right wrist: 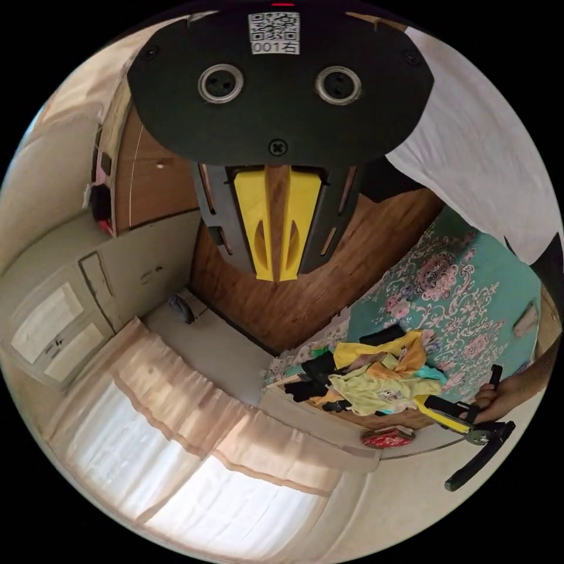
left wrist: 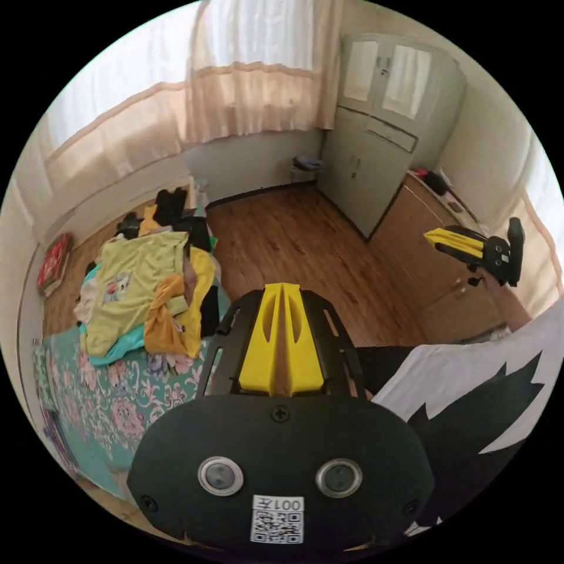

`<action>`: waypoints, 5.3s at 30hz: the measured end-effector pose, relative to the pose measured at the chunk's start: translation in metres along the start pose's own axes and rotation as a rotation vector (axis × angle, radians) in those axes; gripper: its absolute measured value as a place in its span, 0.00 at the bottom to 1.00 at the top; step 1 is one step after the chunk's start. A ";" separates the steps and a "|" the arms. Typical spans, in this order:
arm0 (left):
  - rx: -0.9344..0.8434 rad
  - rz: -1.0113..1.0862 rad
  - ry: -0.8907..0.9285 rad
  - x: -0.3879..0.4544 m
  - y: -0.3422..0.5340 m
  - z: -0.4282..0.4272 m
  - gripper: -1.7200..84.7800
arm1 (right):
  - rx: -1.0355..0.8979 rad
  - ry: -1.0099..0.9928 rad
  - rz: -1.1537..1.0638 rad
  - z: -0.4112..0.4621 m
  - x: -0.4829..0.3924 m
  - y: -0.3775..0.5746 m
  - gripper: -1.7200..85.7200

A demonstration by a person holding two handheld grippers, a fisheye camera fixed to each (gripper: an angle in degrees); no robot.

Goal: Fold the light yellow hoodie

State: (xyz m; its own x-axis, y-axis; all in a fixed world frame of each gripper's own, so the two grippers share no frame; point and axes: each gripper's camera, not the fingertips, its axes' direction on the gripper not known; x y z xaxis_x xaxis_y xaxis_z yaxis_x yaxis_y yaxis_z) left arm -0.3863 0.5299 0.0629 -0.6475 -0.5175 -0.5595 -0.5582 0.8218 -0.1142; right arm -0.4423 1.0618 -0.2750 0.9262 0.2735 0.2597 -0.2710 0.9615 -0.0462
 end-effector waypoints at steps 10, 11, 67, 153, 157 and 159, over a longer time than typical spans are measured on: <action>-0.220 -0.487 -0.412 -0.264 -0.036 0.093 0.04 | 0.210 -0.289 -0.503 0.011 -0.062 -0.429 0.10; -0.220 -0.504 -0.409 -0.294 -0.041 0.107 0.06 | 0.209 -0.333 -0.538 0.020 -0.086 -0.470 0.11; 0.034 -1.463 -0.440 -0.569 -0.268 0.000 0.01 | -0.092 -1.165 -1.181 -0.083 -0.403 -1.190 0.03; 0.647 -1.434 -0.226 0.195 0.149 -0.210 0.01 | -0.058 -1.648 -0.750 0.011 -0.612 -0.963 0.03; 0.589 -1.234 -0.441 0.113 0.114 -0.329 0.01 | 0.251 -1.643 -0.709 -0.070 -0.645 -1.051 0.03; 0.650 -1.129 -0.558 0.110 0.089 -0.397 0.01 | 0.456 -1.587 -0.754 -0.141 -0.620 -1.070 0.03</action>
State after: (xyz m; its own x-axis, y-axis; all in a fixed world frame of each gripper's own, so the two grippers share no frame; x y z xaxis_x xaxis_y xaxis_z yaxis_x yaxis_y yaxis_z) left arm -0.7134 0.4514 0.3169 0.3517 -0.9250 -0.1435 -0.1963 0.0770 -0.9775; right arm -0.6894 -0.1326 -0.5229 -0.1569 -0.7140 0.6823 -0.2530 0.6969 0.6711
